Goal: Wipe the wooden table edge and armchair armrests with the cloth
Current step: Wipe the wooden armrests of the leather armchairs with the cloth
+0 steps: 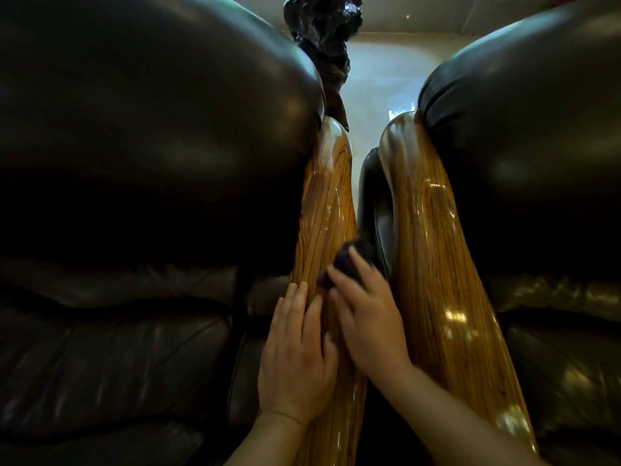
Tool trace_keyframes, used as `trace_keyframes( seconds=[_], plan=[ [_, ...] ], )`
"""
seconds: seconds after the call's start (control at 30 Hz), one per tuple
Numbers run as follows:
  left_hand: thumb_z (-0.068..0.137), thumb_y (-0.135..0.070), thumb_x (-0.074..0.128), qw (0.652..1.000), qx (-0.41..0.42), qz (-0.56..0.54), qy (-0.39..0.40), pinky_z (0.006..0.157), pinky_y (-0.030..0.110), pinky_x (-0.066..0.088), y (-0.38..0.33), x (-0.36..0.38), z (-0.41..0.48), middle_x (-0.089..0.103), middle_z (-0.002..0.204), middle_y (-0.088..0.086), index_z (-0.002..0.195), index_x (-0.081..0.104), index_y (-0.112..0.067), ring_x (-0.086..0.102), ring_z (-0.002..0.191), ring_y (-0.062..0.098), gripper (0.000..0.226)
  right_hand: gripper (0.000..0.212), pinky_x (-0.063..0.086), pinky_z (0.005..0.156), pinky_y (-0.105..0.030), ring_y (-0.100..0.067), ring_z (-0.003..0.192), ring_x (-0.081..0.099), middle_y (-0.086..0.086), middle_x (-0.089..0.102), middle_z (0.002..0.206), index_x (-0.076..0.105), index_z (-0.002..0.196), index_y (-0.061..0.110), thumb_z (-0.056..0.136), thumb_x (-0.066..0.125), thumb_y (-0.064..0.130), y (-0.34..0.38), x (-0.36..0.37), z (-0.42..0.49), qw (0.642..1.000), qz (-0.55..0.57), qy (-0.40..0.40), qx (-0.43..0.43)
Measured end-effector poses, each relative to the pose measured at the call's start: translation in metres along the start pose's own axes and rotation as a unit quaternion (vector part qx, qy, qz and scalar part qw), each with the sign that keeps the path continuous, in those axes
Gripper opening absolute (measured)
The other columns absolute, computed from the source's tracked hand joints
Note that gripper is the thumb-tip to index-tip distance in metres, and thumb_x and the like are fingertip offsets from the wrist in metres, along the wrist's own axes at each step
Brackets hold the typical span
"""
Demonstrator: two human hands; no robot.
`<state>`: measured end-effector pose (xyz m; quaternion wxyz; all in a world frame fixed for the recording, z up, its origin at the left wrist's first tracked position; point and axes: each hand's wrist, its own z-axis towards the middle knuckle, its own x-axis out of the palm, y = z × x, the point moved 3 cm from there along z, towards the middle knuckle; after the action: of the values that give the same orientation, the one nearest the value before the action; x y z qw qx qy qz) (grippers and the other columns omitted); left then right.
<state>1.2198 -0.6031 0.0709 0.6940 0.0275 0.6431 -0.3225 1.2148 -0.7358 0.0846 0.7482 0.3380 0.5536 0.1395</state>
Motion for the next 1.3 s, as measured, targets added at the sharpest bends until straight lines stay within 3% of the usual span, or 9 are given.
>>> trace_keyframes(
  seconds=[0.1,0.27,0.33,0.43,0.6,0.73,1.0,1.17,1.3],
  plan=[
    [0.094,-0.037,0.039,1.0,0.006,0.011,0.02,0.118,0.046,0.027,-0.002,0.0,0.002,0.032,0.157,0.009,0.142,0.038,-0.017,0.018,0.15,0.02,0.052,0.044,0.02,0.117,-0.032,-0.007,0.151,0.015,0.02,0.019,0.163,0.044,0.144,0.043,0.1,0.041,0.043,-0.004,0.002,-0.02,1.0,0.02,0.01,0.002],
    [0.094,-0.043,0.04,0.999,0.004,0.026,0.036,0.122,0.041,0.019,0.0,0.003,0.002,0.027,0.16,0.006,0.148,0.033,-0.019,0.014,0.151,0.017,0.06,0.045,0.043,0.101,-0.035,-0.013,0.127,0.048,0.005,0.048,0.146,0.043,0.148,0.033,0.104,0.04,0.042,-0.007,0.006,0.098,0.992,0.054,-0.018,0.113],
    [0.094,-0.045,0.04,0.999,0.001,0.02,0.04,0.122,0.036,0.01,0.002,0.004,0.003,0.025,0.16,0.004,0.147,0.033,-0.021,0.011,0.151,0.015,0.059,0.047,0.041,0.091,-0.033,-0.013,0.119,0.052,0.0,0.052,0.142,0.041,0.15,0.029,0.105,0.039,0.041,-0.012,0.005,0.147,0.985,0.087,-0.002,0.15],
    [0.092,-0.044,0.041,0.999,0.005,0.017,0.041,0.119,0.035,0.011,0.002,0.003,0.006,0.03,0.159,0.004,0.146,0.036,-0.02,0.014,0.149,0.016,0.059,0.048,0.038,0.096,-0.035,-0.021,0.132,0.048,-0.002,0.047,0.15,0.04,0.151,0.027,0.105,0.037,0.04,-0.017,0.008,0.191,0.981,0.093,0.029,0.165],
    [0.09,-0.039,0.044,0.999,0.013,0.007,0.03,0.115,0.04,0.022,0.002,0.0,0.006,0.034,0.157,0.006,0.145,0.038,-0.018,0.022,0.148,0.019,0.059,0.042,0.031,0.108,-0.028,-0.007,0.137,0.039,0.005,0.045,0.153,0.047,0.146,0.026,0.105,0.042,0.031,-0.015,0.002,0.133,0.98,0.151,-0.007,0.127],
    [0.089,-0.038,0.044,0.999,0.017,0.018,0.038,0.116,0.044,0.031,0.003,0.002,0.006,0.036,0.156,0.008,0.145,0.038,-0.017,0.026,0.147,0.022,0.06,0.044,0.029,0.113,-0.026,0.003,0.14,0.027,0.015,0.036,0.157,0.044,0.146,0.032,0.103,0.04,0.035,-0.011,0.001,0.061,0.995,0.065,-0.022,0.068],
    [0.088,-0.036,0.045,0.999,0.012,-0.005,0.038,0.113,0.042,0.026,0.004,0.002,0.007,0.034,0.157,0.006,0.145,0.038,-0.018,0.022,0.148,0.02,0.059,0.044,0.038,0.116,-0.042,-0.017,0.145,0.035,0.006,0.035,0.16,0.049,0.145,0.024,0.102,0.048,0.027,-0.003,-0.001,0.094,0.999,-0.03,-0.007,0.025],
    [0.089,-0.036,0.044,0.999,0.008,-0.007,0.037,0.116,0.039,0.021,0.003,0.001,0.008,0.029,0.158,0.003,0.148,0.035,-0.019,0.017,0.15,0.016,0.062,0.04,0.022,0.123,-0.048,-0.023,0.154,0.015,0.004,0.037,0.159,0.054,0.138,0.026,0.101,0.04,0.033,0.0,0.003,0.024,0.973,-0.169,0.057,-0.145],
    [0.087,-0.036,0.044,0.999,0.007,0.002,0.037,0.116,0.038,0.02,0.003,0.0,0.008,0.028,0.158,0.003,0.146,0.035,-0.019,0.015,0.15,0.016,0.062,0.04,0.016,0.122,-0.053,-0.025,0.151,0.025,0.002,0.048,0.153,0.061,0.134,0.027,0.099,0.043,0.031,0.018,0.003,0.076,0.966,-0.21,0.063,-0.136]
  ],
)
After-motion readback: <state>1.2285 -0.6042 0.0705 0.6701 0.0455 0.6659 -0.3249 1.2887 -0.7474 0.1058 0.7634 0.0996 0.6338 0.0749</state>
